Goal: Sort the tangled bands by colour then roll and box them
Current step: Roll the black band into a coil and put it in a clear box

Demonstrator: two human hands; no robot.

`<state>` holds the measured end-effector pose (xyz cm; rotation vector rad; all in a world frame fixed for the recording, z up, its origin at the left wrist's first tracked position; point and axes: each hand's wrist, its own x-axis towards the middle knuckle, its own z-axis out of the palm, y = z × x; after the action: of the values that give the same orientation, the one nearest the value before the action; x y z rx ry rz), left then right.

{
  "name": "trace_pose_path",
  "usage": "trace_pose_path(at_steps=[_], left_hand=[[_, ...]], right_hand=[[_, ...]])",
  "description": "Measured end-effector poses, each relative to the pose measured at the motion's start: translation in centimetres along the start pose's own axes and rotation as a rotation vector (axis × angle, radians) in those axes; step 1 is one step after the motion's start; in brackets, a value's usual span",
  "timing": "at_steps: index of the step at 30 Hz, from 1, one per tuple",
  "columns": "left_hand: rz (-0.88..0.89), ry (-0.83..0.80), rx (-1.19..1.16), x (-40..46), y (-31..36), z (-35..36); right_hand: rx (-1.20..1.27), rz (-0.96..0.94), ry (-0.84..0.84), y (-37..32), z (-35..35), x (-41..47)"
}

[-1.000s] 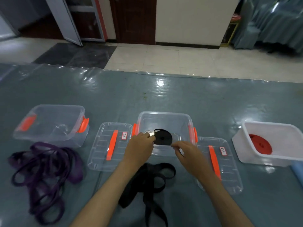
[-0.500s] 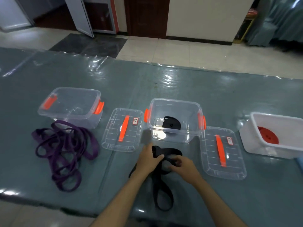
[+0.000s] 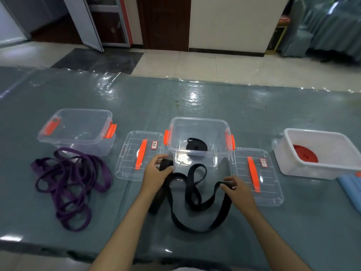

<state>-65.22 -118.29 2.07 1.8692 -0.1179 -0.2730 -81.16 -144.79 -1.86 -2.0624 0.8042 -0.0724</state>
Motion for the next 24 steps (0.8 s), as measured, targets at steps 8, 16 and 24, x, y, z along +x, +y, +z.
trace_pose_path(at_steps=[8, 16, 24], left_hand=[[0.044, -0.03, 0.121, -0.7, 2.8, -0.1], [0.103, 0.012, 0.129, -2.8, 5.4, 1.5], [0.402, 0.103, 0.169, -4.3, 9.7, 3.0]], right_hand=[[-0.411, -0.007, -0.163, -0.1, 1.2, 1.7], [0.231, -0.303, -0.289, -9.0, 1.7, 0.9], [0.515, -0.382, -0.451, -15.9, 0.0, 0.2]])
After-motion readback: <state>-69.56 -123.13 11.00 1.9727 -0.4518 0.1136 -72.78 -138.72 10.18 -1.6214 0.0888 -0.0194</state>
